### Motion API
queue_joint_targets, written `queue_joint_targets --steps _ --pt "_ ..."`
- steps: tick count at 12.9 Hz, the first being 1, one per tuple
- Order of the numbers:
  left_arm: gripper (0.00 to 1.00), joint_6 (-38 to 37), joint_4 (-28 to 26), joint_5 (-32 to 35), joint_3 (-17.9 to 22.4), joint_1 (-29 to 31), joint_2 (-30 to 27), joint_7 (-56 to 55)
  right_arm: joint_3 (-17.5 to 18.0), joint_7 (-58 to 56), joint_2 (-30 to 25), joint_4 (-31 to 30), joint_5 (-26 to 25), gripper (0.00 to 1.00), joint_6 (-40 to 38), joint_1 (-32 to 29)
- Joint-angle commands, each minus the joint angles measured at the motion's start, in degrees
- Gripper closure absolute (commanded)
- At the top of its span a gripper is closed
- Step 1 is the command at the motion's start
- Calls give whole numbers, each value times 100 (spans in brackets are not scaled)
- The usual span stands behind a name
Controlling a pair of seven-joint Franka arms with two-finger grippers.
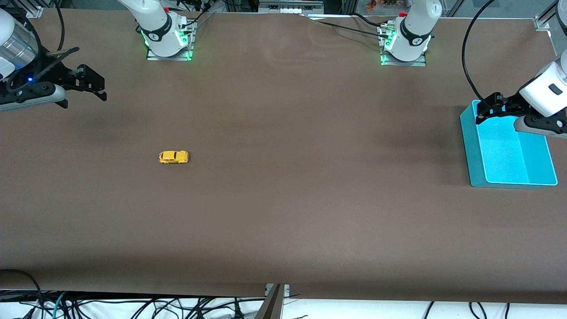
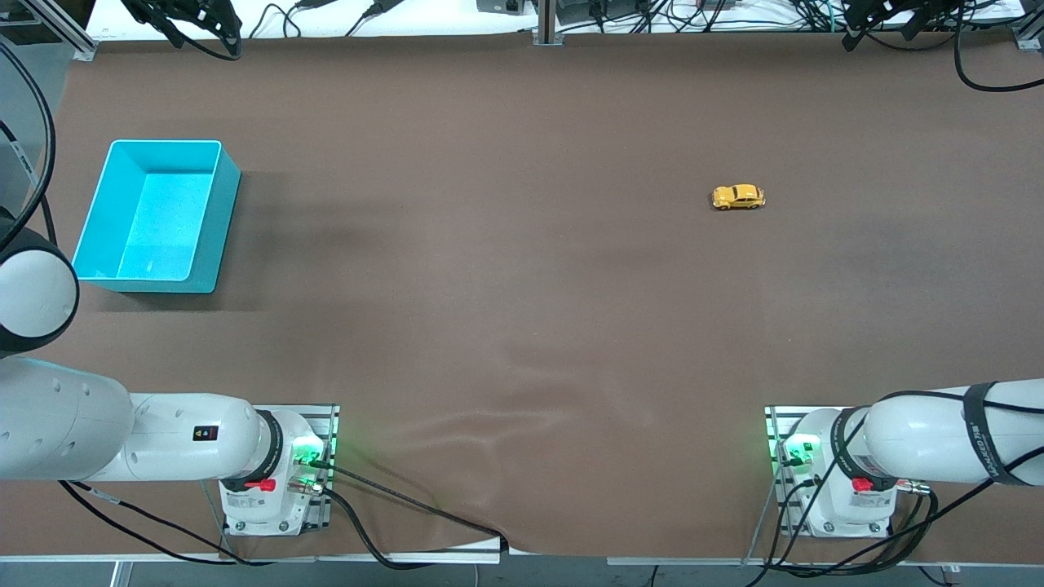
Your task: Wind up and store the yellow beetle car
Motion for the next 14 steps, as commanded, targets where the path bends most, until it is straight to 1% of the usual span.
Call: queue_joint_targets --steps 1,14 --pt "0 -113 186 146 7 -29 93 107 -42 -2 -7 51 93 0 -120 29" --pt "0 -113 186 146 25 -20 84 133 -42 -73 45 24 93 0 -155 38"
